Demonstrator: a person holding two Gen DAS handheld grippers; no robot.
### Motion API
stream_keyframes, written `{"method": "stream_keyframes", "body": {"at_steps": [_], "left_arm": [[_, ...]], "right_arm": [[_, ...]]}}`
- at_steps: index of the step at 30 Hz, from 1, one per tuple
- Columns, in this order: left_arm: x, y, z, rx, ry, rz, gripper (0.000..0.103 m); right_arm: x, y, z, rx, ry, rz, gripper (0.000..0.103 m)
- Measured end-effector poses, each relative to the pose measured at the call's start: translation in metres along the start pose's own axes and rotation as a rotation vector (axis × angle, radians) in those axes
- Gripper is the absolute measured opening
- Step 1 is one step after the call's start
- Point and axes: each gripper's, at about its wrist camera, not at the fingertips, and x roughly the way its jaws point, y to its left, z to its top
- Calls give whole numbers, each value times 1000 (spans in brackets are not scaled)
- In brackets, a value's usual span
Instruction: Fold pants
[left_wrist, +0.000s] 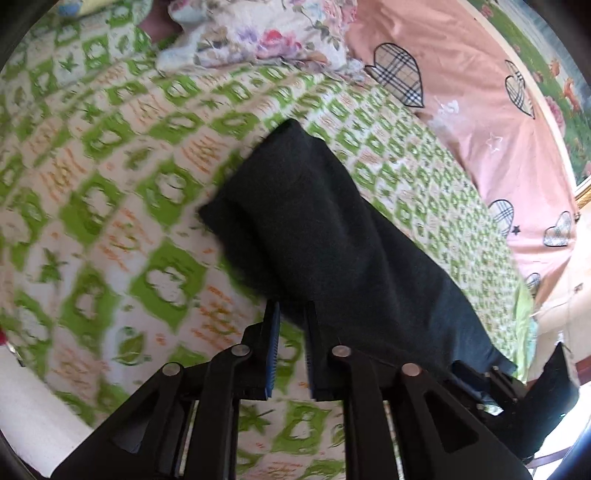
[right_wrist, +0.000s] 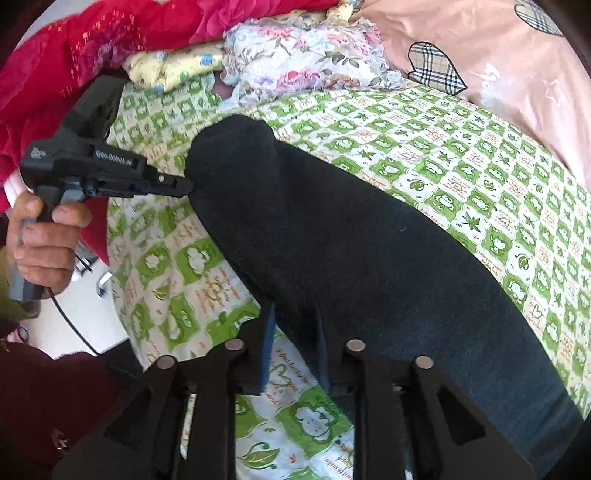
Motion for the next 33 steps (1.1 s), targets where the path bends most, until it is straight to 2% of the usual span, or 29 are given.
{"method": "stream_keyframes", "body": {"at_steps": [1,2,3,6,8,13,16,20,22,27,33], "left_arm": [[-2,2,0,-6,4,5,30],[-3,6,1,-16,9,19,48],[-4,8,2,-24,15,35,54],[-5,16,6,-55,27,39,59],[-1,20,11,-83,59,30,69],[7,18,23,-119,93,47,76],[18,17,33,-141,127,54,77],[32,14,42,-154,161,106,77],[36,15,46,-166,170,108,77],[42,18,52,-184,169,97,77],[44,23,53,-192,156,74,77]], "right_arm": [[-4,-1,1,15,-16,9,28],[-7,-3,2,30,-29,16,29],[-10,-5,4,50,-44,25,29],[-16,-11,9,97,-78,36,29],[-18,-17,12,126,-93,38,30],[-19,-35,22,222,-126,24,34],[-19,-52,25,285,-146,11,45],[-16,-81,36,364,-147,-12,46],[-11,-96,44,393,-140,-23,46],[19,-129,61,441,-74,-38,46],[61,-134,72,361,41,1,46]]}}
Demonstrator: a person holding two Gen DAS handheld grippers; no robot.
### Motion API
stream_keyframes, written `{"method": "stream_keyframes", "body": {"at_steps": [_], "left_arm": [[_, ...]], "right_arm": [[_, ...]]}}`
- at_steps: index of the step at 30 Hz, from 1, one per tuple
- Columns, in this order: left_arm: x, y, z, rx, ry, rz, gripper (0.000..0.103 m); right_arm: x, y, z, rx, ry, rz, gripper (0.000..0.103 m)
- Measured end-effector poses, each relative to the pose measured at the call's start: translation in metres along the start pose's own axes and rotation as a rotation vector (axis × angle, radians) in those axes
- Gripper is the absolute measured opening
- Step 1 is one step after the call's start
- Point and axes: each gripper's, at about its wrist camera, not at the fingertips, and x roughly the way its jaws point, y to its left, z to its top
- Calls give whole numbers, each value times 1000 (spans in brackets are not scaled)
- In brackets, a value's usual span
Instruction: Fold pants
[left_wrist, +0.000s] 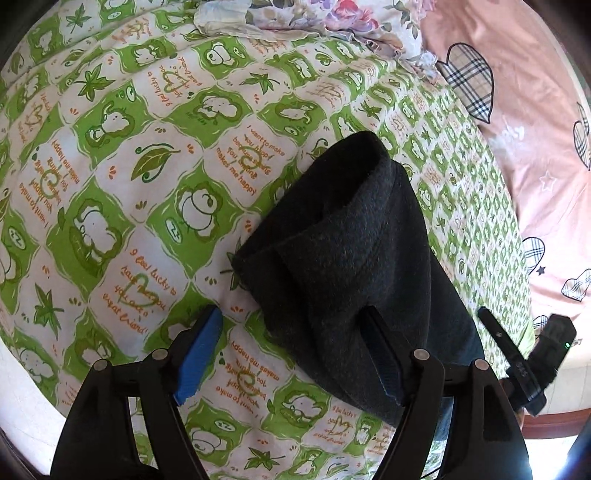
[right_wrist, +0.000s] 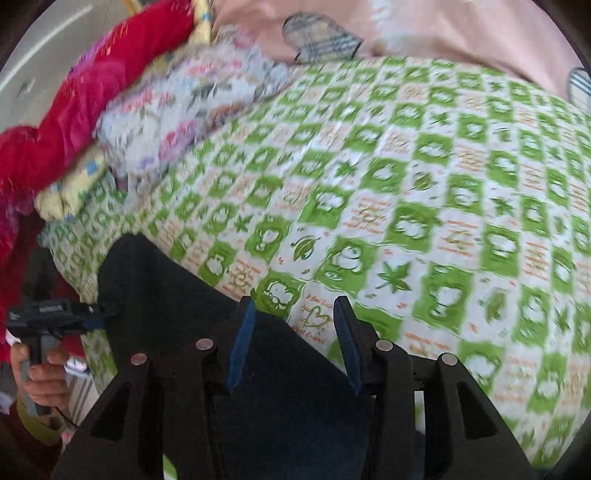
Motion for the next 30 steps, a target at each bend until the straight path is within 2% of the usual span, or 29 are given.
{"method": "stream_keyframes", "body": {"at_steps": [4,9,10,11,12,13,14,15,16,19,22,26,30], "left_arm": [[1,-1,0,26,-15,11,75],[6,-9,1,51,-49,41,65],[8,-12,1,60,-57,50,58],[9,-15,2,75,-66,57,48],[9,-17,1,93,-72,54,44],[9,-20,1,107,-77,53,37],[7,-23,0,125,-88,41,24],[2,-24,-2,142,-103,16,21],[-5,-25,-4,156,-127,-11,18],[-37,-25,-13,216,-229,-153,17],[-69,-25,-29,310,-338,-250,17],[-89,-24,-43,398,-423,-279,16],[-80,-9,-33,376,-420,-255,16]], "right_arm": [[24,6,2,-80,88,-22,46],[36,12,-2,-137,161,4,43],[36,14,-4,-148,174,11,41],[35,16,-5,-154,181,21,34],[34,18,-7,-161,185,37,23],[32,21,-10,-173,184,43,19],[30,26,-12,-194,178,27,16],[30,32,-13,-207,170,15,14],[28,35,-12,-210,160,8,14],[9,43,-14,-223,92,-11,12],[-19,46,-13,-197,-36,-41,11],[-41,47,-8,-144,-190,-70,11],[-33,62,-9,-179,-242,-144,10]]}}
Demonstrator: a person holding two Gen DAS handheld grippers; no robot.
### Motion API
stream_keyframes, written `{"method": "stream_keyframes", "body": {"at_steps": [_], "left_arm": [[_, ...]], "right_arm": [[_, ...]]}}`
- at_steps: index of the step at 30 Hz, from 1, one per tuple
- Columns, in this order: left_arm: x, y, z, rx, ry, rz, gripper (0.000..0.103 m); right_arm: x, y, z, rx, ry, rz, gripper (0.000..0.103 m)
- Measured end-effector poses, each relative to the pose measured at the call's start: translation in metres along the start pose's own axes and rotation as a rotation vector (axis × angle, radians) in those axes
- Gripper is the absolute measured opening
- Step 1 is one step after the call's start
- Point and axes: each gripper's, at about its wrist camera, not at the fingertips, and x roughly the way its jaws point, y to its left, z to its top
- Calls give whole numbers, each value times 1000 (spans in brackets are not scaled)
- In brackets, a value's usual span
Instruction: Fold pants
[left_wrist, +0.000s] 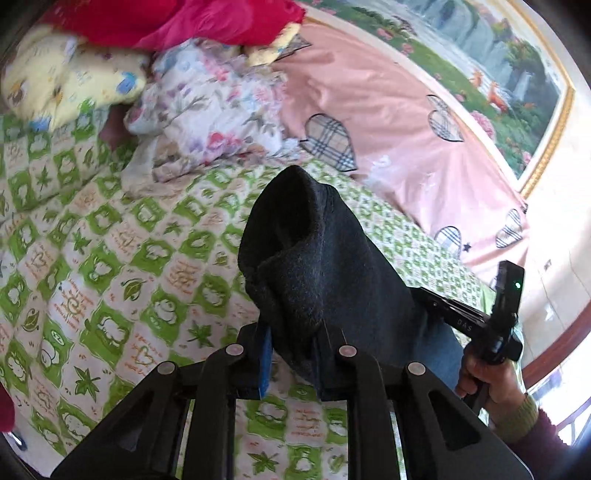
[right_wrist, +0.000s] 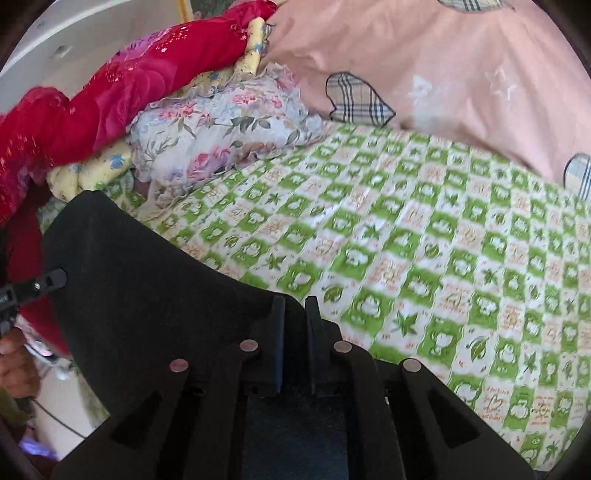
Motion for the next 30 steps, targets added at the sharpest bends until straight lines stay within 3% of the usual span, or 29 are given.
{"method": "stream_keyframes", "body": {"at_steps": [8,12,15,17,18,23,26,30], "left_arm": [[34,18,-12,77,51,146,16],[52,22,-19,108,92,210,17],[60,23,-23,122,126,256,23],[58,24,-22,121,137,293,39],[54,24,-21,121,129,306,42],[22,17,-11,121,57,329,47],[10,5,-7,127,38,303,53],[16,-24,-6,178,47,263,54]], "right_arm": [[43,13,-12,-55,42,-65,10],[56,5,-18,-18,68,-56,10],[65,-2,-19,36,101,-26,14],[57,-8,-19,77,86,-15,17],[52,-9,-19,93,80,-23,20],[6,-22,-24,181,16,-22,26],[-22,-31,-36,234,-4,-26,33],[-57,-45,-61,313,-20,-44,34]]}}
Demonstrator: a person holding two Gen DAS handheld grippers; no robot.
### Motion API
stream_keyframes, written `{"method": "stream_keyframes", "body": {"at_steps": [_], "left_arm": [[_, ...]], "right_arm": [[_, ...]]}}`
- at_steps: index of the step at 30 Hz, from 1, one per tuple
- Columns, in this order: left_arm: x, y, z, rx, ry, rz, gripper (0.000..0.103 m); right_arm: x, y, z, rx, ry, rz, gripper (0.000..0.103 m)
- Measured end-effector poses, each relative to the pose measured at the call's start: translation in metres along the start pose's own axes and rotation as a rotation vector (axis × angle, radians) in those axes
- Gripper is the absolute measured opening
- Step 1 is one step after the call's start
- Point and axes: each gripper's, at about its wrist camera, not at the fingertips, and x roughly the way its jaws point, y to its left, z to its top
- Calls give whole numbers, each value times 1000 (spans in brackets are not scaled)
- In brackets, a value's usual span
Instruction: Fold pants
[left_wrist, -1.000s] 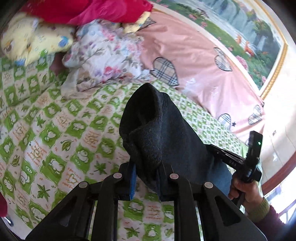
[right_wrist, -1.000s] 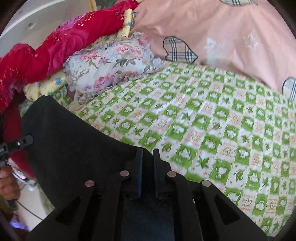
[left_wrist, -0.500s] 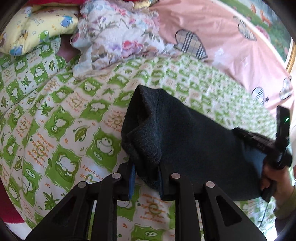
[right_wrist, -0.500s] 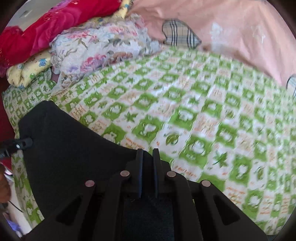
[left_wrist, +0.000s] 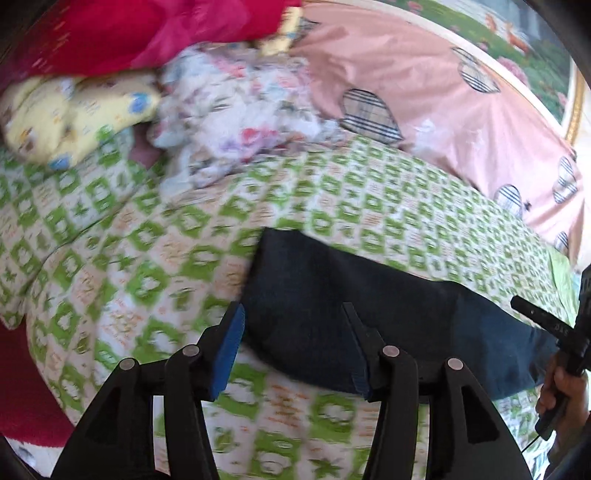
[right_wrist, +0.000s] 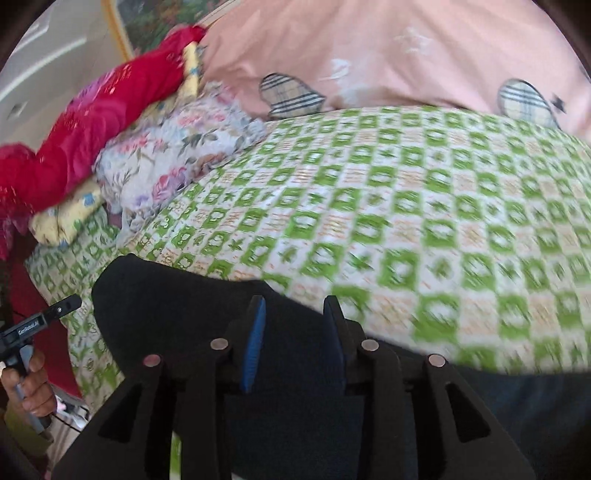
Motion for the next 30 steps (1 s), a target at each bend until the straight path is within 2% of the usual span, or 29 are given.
{"method": "stream_keyframes", "body": {"at_steps": [14,19,22,30], "left_arm": [[20,-142,-15,274,89,-202,58],[28,-194,-24,383,126,-258,60],[32,-227,-26,447,149,-308,65],[48,-306,-24,600,204,-418,67]], "right_arm": [[-104,-80,-67,216,-92,-182,35],[-130,-102,-87,280,-118,-246,36],[-145,-117,-99,322,-128,-274,42],[-179,-156,-122,460,-177,-333,43]]}}
